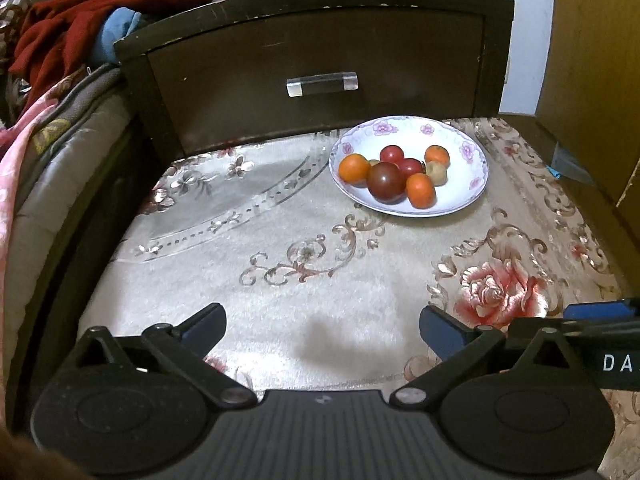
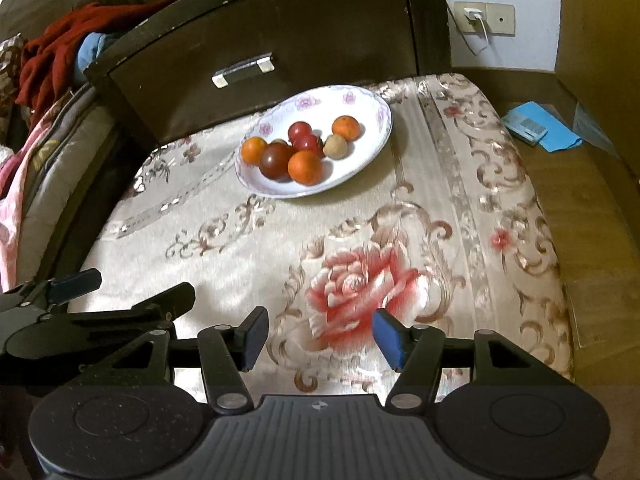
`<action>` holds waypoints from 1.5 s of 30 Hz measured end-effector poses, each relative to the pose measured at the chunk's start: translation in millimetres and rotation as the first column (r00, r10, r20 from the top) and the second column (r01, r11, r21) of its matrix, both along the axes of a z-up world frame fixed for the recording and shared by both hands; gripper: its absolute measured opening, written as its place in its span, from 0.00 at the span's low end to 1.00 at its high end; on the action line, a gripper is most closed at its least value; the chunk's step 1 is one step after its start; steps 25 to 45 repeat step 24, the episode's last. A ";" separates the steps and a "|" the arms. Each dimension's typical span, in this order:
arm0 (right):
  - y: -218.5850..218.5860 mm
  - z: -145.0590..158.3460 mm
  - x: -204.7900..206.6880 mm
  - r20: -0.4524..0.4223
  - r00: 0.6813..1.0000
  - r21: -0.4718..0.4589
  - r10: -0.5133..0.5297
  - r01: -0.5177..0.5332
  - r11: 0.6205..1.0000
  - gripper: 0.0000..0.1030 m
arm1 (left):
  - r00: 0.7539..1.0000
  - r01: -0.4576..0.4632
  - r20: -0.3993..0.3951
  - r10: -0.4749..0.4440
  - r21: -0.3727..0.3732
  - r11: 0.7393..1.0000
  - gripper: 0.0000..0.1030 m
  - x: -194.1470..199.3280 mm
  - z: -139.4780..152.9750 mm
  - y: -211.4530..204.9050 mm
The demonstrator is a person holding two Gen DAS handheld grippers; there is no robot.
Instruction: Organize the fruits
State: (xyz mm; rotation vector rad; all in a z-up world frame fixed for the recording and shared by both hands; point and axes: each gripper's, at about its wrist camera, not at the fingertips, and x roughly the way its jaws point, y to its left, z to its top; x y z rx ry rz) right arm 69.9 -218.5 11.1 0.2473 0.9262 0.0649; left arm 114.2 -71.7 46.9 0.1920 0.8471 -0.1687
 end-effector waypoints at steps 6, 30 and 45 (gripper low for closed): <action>2.4 -1.5 -6.7 -0.005 1.000 0.006 0.004 -0.004 1.000 0.51 | 1.000 -0.008 0.002 0.008 -0.002 1.000 1.00 -6.8 -0.7 3.7; 7.4 -7.5 -8.3 -0.021 1.000 0.012 0.016 -0.016 1.000 0.52 | 1.000 -0.021 0.017 0.021 0.001 1.000 1.00 -11.4 -3.9 7.4; 7.4 -7.5 -8.3 -0.021 1.000 0.012 0.016 -0.016 1.000 0.52 | 1.000 -0.021 0.017 0.021 0.001 1.000 1.00 -11.4 -3.9 7.4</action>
